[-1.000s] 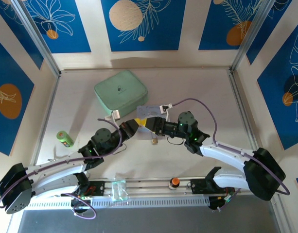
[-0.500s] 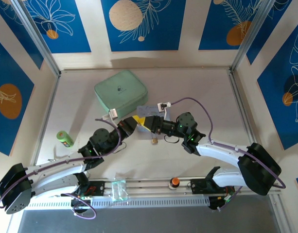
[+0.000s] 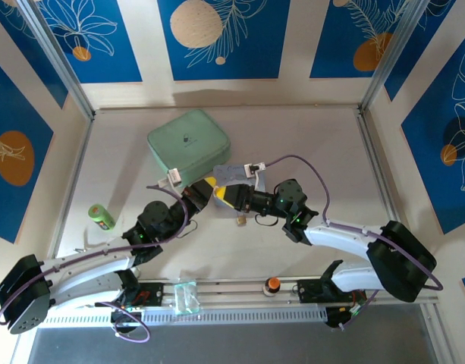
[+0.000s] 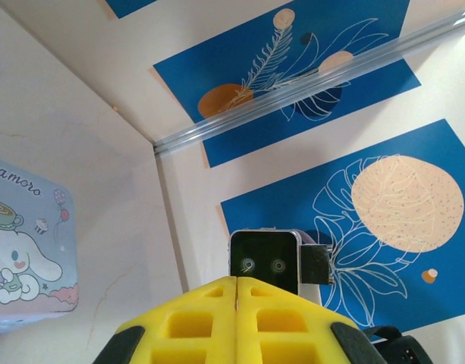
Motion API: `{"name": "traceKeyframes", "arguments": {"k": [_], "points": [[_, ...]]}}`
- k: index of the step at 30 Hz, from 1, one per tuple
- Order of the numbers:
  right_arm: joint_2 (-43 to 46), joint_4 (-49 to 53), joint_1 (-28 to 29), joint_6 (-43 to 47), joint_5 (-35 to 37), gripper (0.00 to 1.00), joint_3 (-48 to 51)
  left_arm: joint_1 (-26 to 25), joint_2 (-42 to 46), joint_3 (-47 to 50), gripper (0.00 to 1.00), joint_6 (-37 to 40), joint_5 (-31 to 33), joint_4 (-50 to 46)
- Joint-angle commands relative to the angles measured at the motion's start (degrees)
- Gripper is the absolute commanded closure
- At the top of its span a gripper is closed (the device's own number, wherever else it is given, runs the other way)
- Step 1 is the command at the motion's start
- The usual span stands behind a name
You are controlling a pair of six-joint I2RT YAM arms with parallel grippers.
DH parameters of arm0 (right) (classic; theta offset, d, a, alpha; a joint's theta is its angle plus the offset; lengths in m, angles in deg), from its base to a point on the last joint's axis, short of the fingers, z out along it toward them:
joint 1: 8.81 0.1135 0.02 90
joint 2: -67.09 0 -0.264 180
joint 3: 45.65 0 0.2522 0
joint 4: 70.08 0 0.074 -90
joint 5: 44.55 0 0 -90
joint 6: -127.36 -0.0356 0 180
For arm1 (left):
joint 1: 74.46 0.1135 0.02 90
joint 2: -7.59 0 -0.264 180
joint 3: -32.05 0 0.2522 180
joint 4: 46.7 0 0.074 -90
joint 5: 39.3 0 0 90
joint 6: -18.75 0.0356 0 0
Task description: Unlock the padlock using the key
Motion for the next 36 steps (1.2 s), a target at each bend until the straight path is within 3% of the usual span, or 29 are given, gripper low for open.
{"name": "traceKeyframes", "arguments": {"k": [1, 10, 16, 22, 36], "points": [[-0.84, -3.13, 0.34, 0.09, -0.65, 0.72, -0.70, -0.49, -0.28, 0.65, 1.00, -1.26, -0.20, 3.02], [-1.13, -3.38, -0.01, -0.13, -0.40, 0.74, -0.43, -0.51, 0.09, 0.65, 1.00, -1.43, -0.38, 1.22], [-0.77, -2.73, -0.78, -0.31, -0.75, 0.68, -0.74, -0.51, 0.22, 1.09, 1.00, -1.75, -0.47, 0.63], [-0.79, -2.43, -0.76, -0.32, -0.24, 0.73, -0.56, -0.51, 1.40, 0.65, 1.00, -1.44, 0.39, -3.70], [-4.37, -5.06, -0.01, -1.40, -0.44, 0.80, -1.18, -0.51, 0.52, 1.00, 1.00, -2.16, -0.40, -1.35]]}}
